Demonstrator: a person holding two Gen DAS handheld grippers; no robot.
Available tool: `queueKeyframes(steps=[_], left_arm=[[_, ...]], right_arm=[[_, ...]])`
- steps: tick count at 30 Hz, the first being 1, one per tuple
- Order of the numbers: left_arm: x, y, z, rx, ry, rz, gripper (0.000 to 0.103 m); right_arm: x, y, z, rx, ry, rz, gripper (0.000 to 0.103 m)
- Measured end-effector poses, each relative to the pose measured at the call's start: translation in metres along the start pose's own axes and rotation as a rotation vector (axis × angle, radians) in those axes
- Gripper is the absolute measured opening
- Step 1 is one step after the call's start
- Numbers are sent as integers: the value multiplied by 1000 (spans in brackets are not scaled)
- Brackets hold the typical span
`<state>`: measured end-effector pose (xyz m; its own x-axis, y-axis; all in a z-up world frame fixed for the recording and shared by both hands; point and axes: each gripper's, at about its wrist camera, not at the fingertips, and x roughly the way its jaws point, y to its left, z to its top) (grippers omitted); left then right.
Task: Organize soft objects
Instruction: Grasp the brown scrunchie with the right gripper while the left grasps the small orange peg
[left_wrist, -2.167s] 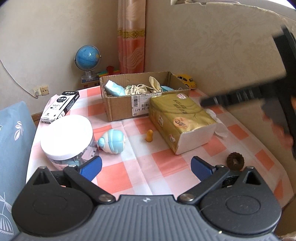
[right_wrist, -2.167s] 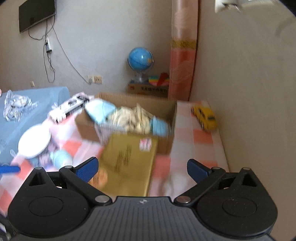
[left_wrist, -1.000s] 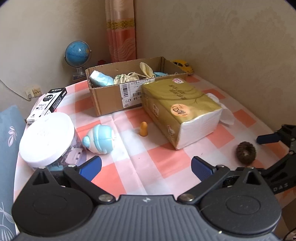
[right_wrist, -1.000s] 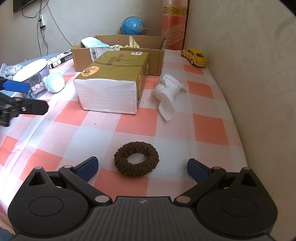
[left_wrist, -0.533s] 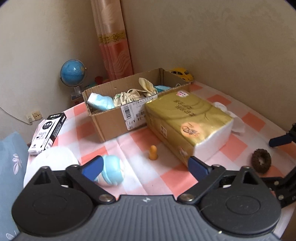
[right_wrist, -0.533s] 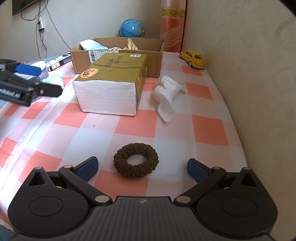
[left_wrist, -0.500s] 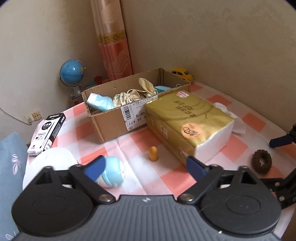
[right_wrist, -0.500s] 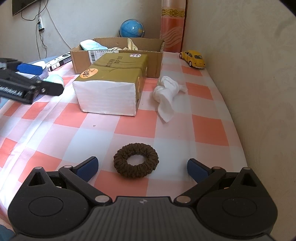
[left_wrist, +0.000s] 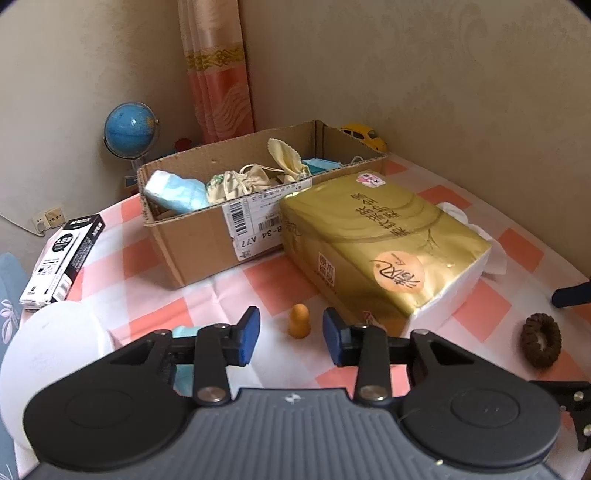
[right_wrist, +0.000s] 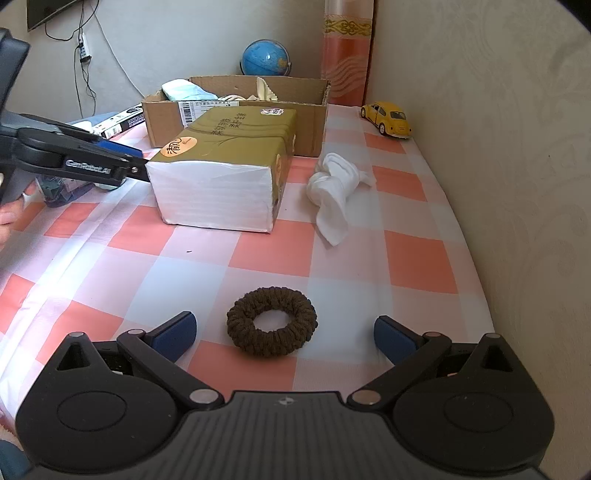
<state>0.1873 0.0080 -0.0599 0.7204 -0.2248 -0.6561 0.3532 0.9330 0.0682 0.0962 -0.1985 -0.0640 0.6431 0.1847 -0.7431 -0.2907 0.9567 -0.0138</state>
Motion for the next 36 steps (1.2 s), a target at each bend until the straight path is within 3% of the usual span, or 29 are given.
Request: queueKeyframes(steps=[13,19,31,36], left_arm=[[16,2,-3,-40,9,-28,11],[17,3,-4,-50,12,-29,10],[18,3,-3,-47,13,-32,10],[20,3,-3,-52,20,-42,10]], right_arm=[[1,1,1,-2,-1,0,103],[0,2,2,-16,3,3,102],[-8,10,8,-46,2,21,58],[-6,9,12,-40,16,1,52]])
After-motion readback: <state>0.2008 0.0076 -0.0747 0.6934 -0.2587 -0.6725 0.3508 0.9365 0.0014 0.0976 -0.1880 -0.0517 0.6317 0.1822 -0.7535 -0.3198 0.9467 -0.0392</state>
